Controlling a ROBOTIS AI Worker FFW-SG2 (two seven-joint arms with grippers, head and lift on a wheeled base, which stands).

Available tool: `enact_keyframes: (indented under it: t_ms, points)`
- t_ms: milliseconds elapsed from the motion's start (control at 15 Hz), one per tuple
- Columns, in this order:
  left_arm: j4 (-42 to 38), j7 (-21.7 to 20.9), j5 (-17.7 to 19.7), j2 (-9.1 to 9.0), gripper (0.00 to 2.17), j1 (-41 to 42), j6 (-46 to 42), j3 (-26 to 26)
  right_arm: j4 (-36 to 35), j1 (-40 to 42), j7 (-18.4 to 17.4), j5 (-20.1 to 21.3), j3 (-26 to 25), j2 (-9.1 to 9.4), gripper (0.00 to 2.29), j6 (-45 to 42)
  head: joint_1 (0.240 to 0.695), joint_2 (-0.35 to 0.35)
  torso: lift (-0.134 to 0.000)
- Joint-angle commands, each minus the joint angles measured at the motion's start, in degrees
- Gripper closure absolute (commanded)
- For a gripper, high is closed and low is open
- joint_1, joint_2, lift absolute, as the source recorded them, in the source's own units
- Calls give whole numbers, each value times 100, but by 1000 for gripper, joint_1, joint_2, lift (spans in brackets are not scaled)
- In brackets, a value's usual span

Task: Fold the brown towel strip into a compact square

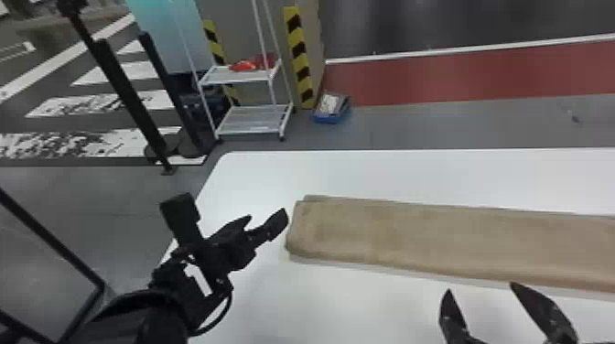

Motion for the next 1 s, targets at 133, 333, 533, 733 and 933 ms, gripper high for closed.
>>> enact_keyframes:
  t_ms: [133, 333, 533, 733, 933]
  points:
    - [588, 0, -54, -17, 100, -369, -140, -185, 66, -115, -9, 36, 37, 9, 107, 170, 695, 260, -123]
    - [878, 0, -186, 0, 100, -492, -140, -273, 110, -159, -9, 45, 46, 0, 107, 205, 695, 250, -123]
    - [939, -18, -432, 18, 100, -554, 0, -308, 172, -230, -9, 27, 73, 0, 107, 258, 695, 246, -123]
    - [939, -255, -484, 27, 100, -589, 387, -317, 242, -318, -9, 27, 125, 9, 107, 275, 695, 247, -123]
    - [939, -396, -493, 18, 103, -589, 563, -458, 312, -405, -18, 18, 143, 9, 107, 328, 695, 238, -123]
